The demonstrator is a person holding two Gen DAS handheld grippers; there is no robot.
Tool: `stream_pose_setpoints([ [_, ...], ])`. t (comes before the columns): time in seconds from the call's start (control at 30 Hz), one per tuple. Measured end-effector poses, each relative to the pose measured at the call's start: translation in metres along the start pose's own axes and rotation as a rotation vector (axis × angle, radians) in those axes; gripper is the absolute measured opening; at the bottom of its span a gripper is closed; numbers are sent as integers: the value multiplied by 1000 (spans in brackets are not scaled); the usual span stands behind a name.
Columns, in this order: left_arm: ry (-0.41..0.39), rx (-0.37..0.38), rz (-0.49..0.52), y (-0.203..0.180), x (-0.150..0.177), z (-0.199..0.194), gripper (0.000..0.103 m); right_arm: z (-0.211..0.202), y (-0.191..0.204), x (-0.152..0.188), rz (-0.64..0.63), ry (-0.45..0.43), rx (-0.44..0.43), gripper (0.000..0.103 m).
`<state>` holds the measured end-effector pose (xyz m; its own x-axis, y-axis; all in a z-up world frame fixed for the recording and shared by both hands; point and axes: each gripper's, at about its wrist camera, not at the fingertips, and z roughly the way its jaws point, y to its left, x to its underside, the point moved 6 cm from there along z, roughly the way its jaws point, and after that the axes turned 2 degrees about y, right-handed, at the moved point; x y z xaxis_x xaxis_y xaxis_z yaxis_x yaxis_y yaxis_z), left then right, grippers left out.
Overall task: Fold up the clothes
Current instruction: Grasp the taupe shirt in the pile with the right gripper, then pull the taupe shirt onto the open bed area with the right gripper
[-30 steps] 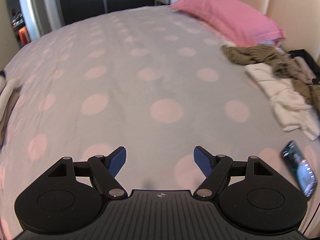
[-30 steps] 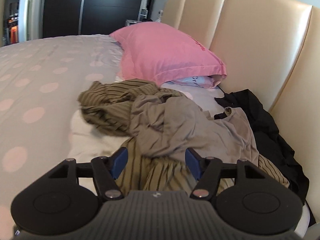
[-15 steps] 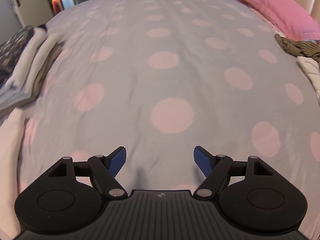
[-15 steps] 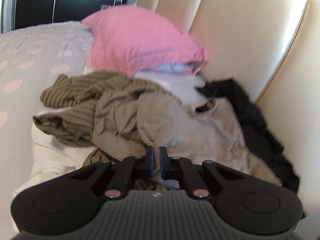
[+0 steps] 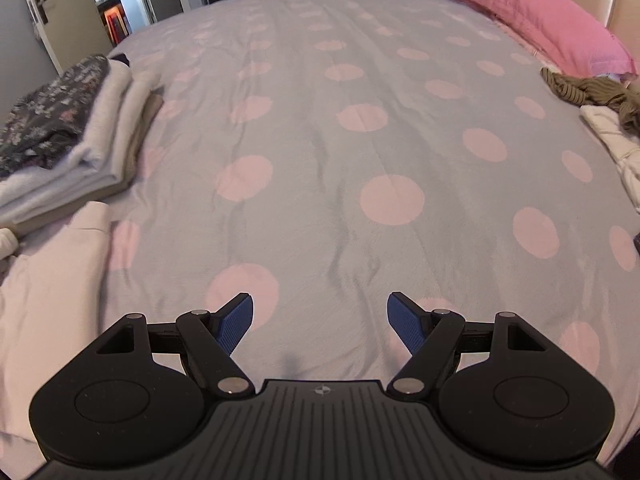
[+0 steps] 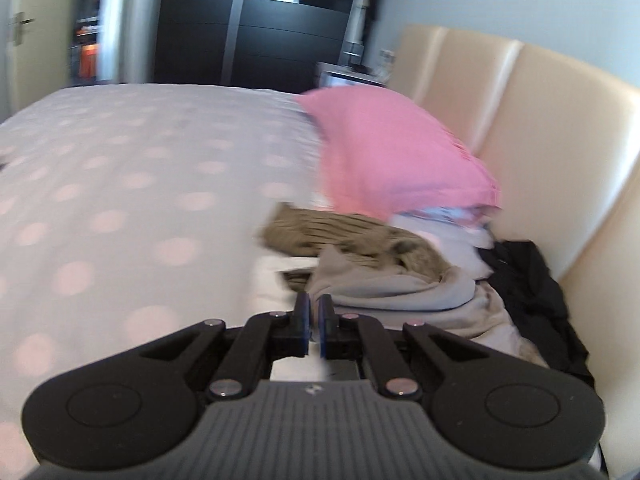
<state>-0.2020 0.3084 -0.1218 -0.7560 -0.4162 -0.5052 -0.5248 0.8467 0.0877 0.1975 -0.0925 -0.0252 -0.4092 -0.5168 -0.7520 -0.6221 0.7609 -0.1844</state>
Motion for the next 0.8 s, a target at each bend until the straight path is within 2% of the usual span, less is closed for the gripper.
stream_pose_setpoints([
  [0.1,-22,10,-14,12,4,-14,74,-33,43,3,-42,-15,-92,5],
  [0.23,-43,35,-35,19,10,-26,73,-82,117,7,-94,-47,-269,5],
  [0.33,-66,65,-45,19,14,-36,73,-115,180,14,-112,-65,-439,5],
  [0.5,-100,109,-35,14,18,-51,73,-169,301,38,-123,-65,-772,5],
  [0.63,-113,126,-32,14,27,-60,73,-192,377,66,-131,-28,-949,5],
  [0.67,-113,130,-32,15,30,-61,73,-193,389,74,-143,-15,-954,5],
  [0.77,-98,143,-28,15,41,-59,73,-176,406,94,-196,35,-898,7],
  [0.8,-90,150,-25,14,45,-57,73,-171,411,100,-213,52,-879,10],
])
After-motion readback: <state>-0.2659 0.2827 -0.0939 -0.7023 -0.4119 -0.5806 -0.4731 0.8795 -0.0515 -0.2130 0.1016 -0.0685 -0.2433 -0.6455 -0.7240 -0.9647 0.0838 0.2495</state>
